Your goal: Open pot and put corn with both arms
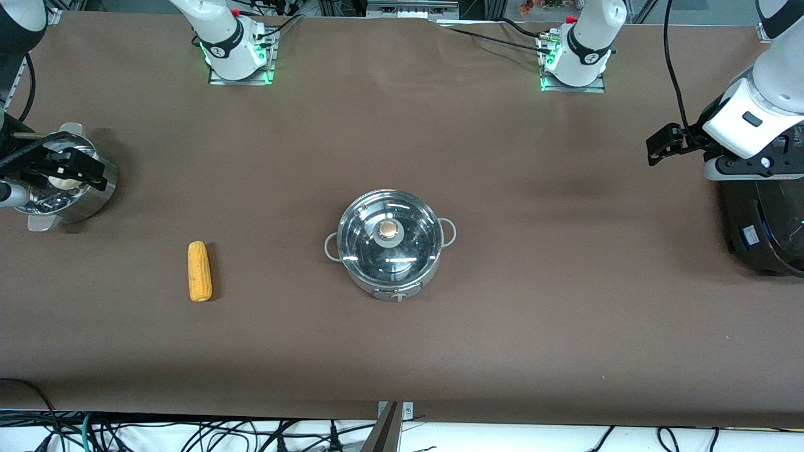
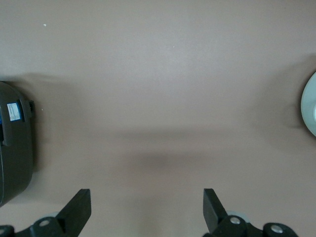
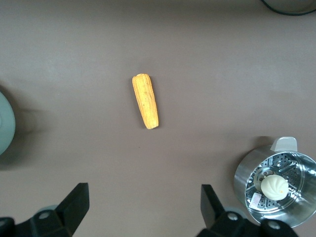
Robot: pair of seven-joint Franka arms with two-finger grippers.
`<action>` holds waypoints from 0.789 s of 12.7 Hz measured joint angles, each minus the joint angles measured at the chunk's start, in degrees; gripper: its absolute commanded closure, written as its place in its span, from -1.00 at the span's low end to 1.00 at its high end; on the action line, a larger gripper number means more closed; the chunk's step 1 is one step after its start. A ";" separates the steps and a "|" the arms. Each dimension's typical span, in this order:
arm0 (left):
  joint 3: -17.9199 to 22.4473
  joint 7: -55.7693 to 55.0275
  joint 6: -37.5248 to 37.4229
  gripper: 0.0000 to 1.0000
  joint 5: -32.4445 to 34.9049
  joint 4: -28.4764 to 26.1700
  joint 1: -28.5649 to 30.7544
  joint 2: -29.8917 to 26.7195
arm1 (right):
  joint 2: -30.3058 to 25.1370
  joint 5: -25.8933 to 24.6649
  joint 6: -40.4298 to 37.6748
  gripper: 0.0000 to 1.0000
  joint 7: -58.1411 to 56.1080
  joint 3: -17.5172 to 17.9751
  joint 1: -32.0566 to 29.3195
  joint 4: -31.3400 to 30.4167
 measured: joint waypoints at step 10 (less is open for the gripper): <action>-1.81 0.06 3.22 -1.00 -3.48 1.17 -9.58 4.72 | 1.36 -0.08 -0.08 -1.00 0.19 -0.03 0.32 -0.53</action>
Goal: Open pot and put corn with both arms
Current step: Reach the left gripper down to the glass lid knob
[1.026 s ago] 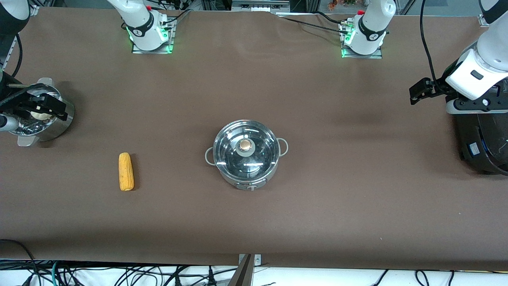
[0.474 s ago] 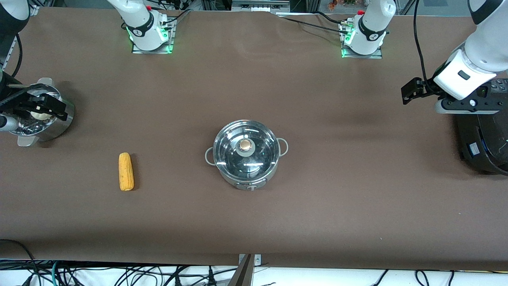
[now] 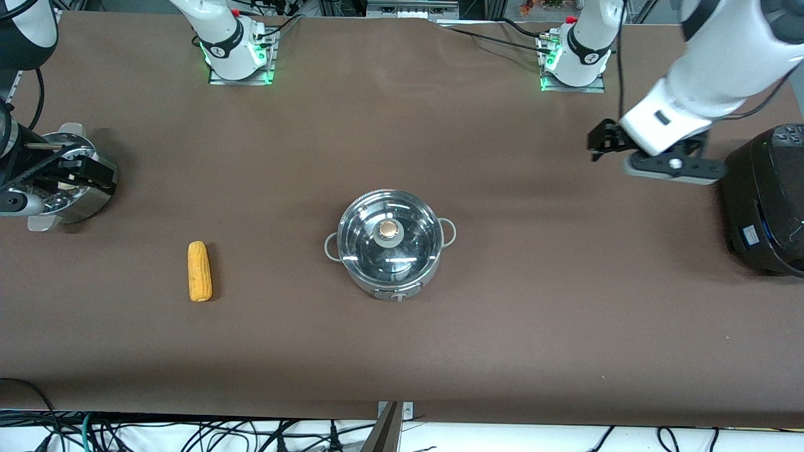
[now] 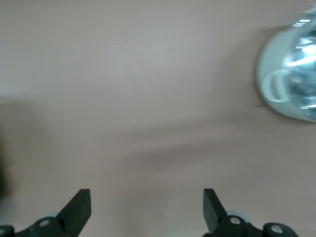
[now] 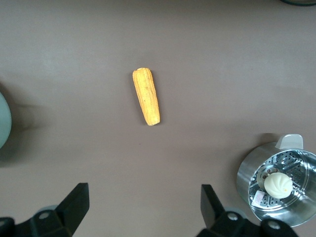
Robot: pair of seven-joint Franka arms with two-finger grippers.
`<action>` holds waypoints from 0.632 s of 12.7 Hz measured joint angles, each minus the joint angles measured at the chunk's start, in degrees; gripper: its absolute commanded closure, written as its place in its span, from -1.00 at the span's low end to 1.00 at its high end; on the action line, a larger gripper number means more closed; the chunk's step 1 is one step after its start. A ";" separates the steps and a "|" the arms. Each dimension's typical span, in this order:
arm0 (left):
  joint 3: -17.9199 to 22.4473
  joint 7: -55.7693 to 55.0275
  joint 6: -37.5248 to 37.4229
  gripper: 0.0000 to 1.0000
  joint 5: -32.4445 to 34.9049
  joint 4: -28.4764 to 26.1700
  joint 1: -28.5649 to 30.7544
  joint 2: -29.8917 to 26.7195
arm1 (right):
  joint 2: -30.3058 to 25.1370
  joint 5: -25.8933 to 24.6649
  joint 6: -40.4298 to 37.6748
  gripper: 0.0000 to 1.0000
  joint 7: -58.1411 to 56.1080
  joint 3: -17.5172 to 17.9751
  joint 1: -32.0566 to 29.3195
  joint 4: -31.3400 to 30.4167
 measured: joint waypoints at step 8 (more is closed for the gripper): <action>-1.04 -0.34 28.53 -1.00 -5.15 11.16 -14.09 20.15 | 0.48 -0.21 -0.01 -1.00 -0.08 -0.02 0.01 -0.08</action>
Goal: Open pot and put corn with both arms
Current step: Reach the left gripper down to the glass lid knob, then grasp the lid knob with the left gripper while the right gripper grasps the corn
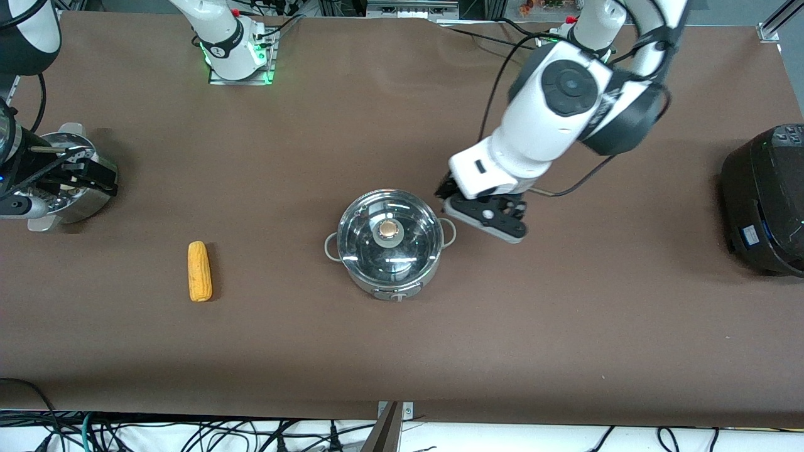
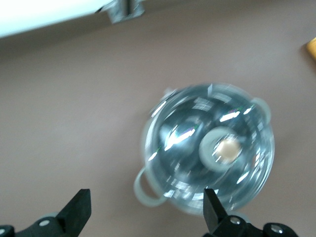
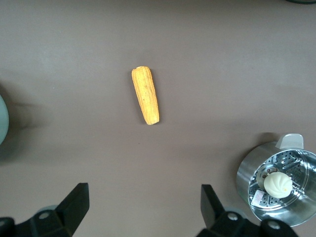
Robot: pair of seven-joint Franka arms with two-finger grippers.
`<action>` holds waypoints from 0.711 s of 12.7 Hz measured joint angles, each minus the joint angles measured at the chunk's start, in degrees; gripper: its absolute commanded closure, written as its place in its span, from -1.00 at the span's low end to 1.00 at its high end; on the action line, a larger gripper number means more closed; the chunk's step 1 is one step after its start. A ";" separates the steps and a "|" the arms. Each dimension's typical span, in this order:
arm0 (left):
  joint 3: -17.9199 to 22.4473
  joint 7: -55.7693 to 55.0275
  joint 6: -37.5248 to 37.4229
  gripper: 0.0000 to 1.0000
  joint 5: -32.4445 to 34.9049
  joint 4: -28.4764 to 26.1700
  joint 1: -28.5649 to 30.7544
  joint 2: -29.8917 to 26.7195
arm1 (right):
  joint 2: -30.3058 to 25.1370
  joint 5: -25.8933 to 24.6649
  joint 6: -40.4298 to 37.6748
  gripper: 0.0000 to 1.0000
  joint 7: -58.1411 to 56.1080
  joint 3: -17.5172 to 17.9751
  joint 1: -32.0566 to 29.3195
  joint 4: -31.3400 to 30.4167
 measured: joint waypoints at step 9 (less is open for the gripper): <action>0.17 -4.20 18.50 -1.00 -0.10 0.24 -8.29 11.86 | 15.73 1.32 15.18 -1.00 -4.44 -0.29 -1.00 -1.33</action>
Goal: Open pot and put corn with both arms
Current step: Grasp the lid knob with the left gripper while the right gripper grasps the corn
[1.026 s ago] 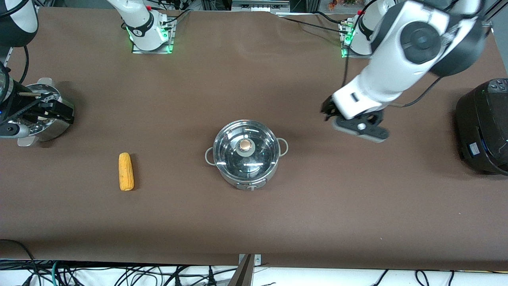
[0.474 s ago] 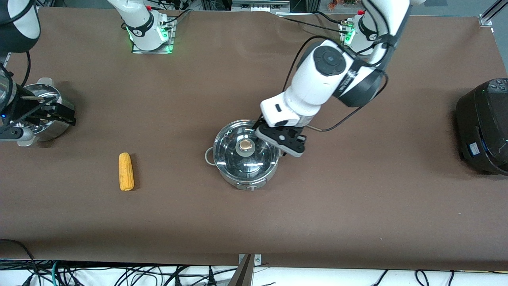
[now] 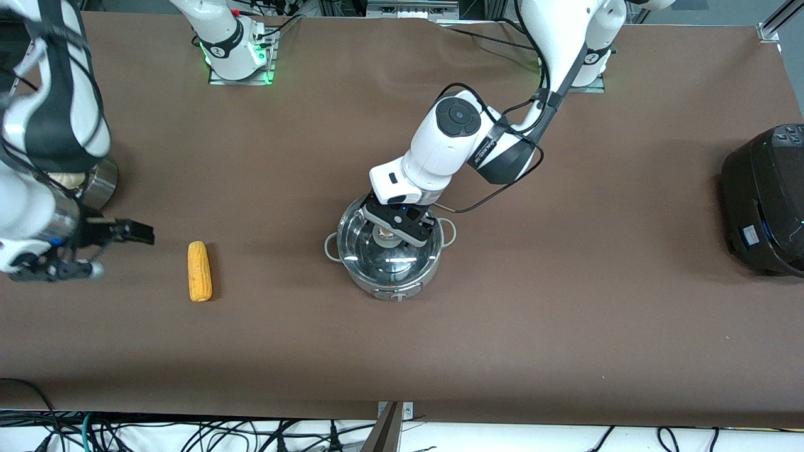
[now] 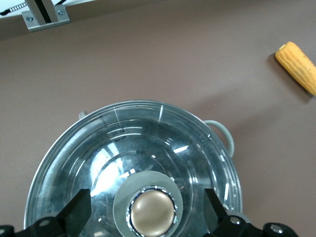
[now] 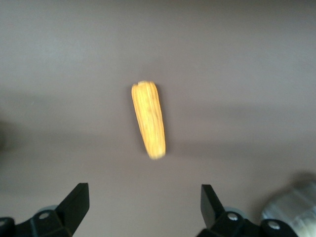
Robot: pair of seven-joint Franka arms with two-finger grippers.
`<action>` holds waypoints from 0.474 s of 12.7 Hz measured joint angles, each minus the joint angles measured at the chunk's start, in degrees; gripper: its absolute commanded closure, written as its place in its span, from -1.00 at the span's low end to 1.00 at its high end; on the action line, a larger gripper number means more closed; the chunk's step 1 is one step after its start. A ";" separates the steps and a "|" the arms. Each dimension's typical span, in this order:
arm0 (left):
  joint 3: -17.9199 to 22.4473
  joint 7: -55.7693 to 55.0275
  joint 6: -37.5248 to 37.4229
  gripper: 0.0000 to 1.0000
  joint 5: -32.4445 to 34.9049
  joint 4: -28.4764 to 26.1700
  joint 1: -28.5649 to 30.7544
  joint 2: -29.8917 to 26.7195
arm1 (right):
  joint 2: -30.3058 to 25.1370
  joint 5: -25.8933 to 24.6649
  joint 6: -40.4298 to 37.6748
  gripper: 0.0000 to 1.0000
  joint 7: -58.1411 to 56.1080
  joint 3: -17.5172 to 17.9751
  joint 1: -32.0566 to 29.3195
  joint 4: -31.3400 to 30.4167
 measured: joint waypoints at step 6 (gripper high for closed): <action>0.05 -0.02 0.07 -0.89 0.00 0.06 -1.00 1.71 | 12.08 0.42 23.62 -1.00 -7.56 -0.11 -0.41 -7.58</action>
